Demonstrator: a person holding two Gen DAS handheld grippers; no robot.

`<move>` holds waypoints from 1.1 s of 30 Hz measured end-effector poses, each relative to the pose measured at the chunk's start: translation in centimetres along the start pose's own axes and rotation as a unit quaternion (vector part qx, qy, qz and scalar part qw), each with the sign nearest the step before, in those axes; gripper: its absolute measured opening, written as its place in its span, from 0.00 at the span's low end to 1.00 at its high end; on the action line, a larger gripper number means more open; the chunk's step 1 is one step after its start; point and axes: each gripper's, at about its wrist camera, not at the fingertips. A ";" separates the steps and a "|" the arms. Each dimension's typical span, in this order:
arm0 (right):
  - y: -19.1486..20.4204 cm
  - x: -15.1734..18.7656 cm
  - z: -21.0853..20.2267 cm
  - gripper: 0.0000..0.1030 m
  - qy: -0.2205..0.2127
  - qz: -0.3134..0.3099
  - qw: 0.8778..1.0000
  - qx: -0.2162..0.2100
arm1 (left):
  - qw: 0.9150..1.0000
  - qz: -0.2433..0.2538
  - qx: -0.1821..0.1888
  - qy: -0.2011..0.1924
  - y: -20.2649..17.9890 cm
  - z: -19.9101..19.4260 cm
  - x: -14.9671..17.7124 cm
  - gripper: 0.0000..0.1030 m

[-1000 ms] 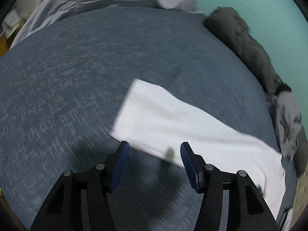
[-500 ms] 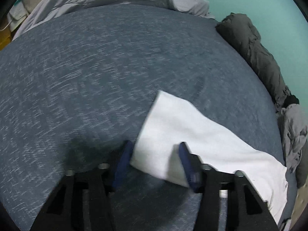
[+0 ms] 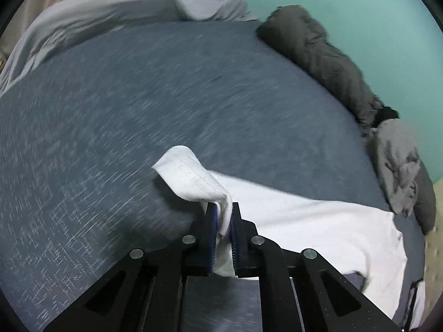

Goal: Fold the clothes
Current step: 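Lift the sleeve cuff with the left gripper and carry it across the shirt body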

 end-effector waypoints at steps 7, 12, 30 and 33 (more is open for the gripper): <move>-0.8 -0.6 -0.8 0.53 -0.001 0.015 1.000 0.003 | 0.996 0.045 0.070 -0.024 -9.0 -3.8 -2.4 0.09; -1.7 -0.9 -2.1 0.54 -0.007 0.022 1.000 0.009 | 0.987 0.092 0.134 -0.025 -17.3 -6.8 -3.6 0.09; -4.9 -1.2 -8.6 0.54 -0.036 0.044 0.998 0.037 | 0.879 0.294 0.363 0.091 -49.0 -15.8 15.8 0.09; -5.5 -1.2 -10.0 0.54 -0.041 0.050 0.997 0.040 | 0.855 0.325 0.383 0.129 -51.2 -16.6 22.4 0.09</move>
Point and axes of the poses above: each gripper's, at about its wrist camera, not at the fingertips, and z roughly the way its jaws point, y to its left, x to its underside, and after that the axes turned 12 degrees about -y, right-handed
